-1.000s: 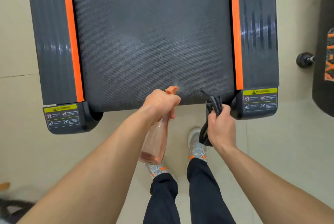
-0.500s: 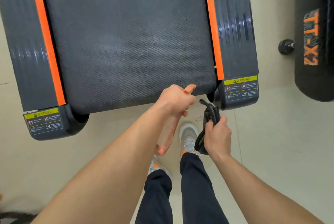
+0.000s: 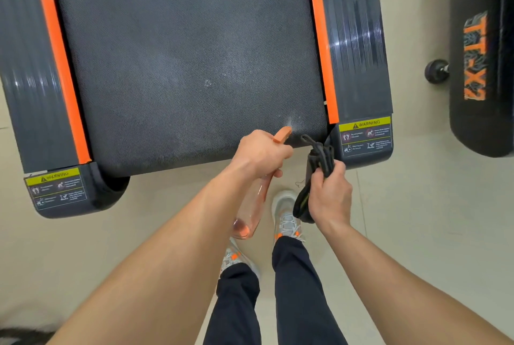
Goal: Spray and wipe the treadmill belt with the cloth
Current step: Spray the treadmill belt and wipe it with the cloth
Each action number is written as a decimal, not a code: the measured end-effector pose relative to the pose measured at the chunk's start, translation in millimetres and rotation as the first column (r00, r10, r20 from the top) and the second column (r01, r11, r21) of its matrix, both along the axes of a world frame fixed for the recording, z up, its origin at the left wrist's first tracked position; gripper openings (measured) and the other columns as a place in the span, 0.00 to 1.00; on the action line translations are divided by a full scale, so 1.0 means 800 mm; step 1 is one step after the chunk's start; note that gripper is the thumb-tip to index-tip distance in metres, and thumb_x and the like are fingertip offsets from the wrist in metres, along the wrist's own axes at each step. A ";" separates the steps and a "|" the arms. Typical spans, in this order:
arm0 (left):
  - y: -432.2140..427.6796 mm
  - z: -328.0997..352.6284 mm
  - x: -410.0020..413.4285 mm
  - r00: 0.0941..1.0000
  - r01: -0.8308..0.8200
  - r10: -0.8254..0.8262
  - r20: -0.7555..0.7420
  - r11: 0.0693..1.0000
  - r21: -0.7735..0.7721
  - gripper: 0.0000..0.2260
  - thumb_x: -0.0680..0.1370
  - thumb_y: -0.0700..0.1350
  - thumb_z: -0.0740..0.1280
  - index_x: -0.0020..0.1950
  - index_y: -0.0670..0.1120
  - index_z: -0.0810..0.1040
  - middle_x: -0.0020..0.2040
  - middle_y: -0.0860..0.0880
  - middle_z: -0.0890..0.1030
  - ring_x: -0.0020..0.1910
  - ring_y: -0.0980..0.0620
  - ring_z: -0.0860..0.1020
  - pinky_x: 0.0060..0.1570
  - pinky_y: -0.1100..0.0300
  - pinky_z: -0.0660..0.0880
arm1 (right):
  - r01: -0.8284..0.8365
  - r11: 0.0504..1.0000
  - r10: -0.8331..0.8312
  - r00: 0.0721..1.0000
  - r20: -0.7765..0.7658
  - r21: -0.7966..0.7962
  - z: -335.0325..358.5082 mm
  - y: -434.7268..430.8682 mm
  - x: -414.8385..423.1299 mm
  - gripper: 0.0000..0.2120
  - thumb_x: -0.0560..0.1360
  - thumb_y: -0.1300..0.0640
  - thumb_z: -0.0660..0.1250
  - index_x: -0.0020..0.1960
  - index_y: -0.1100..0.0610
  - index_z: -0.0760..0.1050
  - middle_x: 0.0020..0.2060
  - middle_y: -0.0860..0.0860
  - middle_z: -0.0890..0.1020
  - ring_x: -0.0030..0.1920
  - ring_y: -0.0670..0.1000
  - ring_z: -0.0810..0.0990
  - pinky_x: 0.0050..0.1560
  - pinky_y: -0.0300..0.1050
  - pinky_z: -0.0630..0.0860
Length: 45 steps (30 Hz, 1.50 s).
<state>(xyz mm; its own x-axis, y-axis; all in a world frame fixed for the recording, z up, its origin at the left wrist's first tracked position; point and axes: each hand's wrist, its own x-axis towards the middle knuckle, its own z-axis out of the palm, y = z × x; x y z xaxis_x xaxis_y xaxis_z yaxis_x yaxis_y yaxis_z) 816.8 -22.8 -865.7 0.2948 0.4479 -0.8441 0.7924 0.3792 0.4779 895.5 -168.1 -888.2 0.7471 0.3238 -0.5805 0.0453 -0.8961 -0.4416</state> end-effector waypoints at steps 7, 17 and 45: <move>0.017 -0.010 -0.034 0.994 -0.105 0.105 0.008 0.994 -0.004 0.03 0.73 0.42 0.72 0.40 0.46 0.79 0.36 0.52 0.80 0.29 0.49 0.85 0.28 0.65 0.72 | -0.071 0.983 0.052 0.992 0.111 0.172 -0.003 0.033 0.010 0.16 0.83 0.58 0.61 0.70 0.60 0.70 0.61 0.59 0.80 0.60 0.63 0.77 0.53 0.46 0.67; 0.069 -0.038 -0.076 0.961 -0.254 0.248 0.123 0.967 0.034 0.13 0.65 0.46 0.71 0.45 0.39 0.82 0.41 0.48 0.82 0.27 0.49 0.81 0.41 0.46 0.84 | -0.666 0.703 0.693 0.562 0.452 -0.249 -0.123 0.119 0.041 0.31 0.79 0.39 0.55 0.81 0.46 0.61 0.82 0.55 0.57 0.80 0.63 0.57 0.77 0.63 0.57; 0.110 -0.065 -0.183 0.838 -0.532 0.506 0.203 0.841 0.101 0.08 0.68 0.47 0.72 0.45 0.48 0.83 0.38 0.50 0.81 0.25 0.48 0.81 0.36 0.54 0.76 | -0.748 0.638 0.701 0.467 0.539 -0.182 -0.140 0.346 -0.023 0.29 0.82 0.44 0.58 0.81 0.48 0.59 0.83 0.54 0.54 0.81 0.64 0.52 0.80 0.61 0.52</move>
<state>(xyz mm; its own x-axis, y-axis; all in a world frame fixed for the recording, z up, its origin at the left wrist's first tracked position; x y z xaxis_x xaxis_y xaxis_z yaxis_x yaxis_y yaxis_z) 670.3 64.9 -917.8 0.1096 0.6885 -0.7169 0.4053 0.6276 0.6647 877.4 109.0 -1000.4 0.3803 0.9151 -0.1338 0.8997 -0.3996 -0.1758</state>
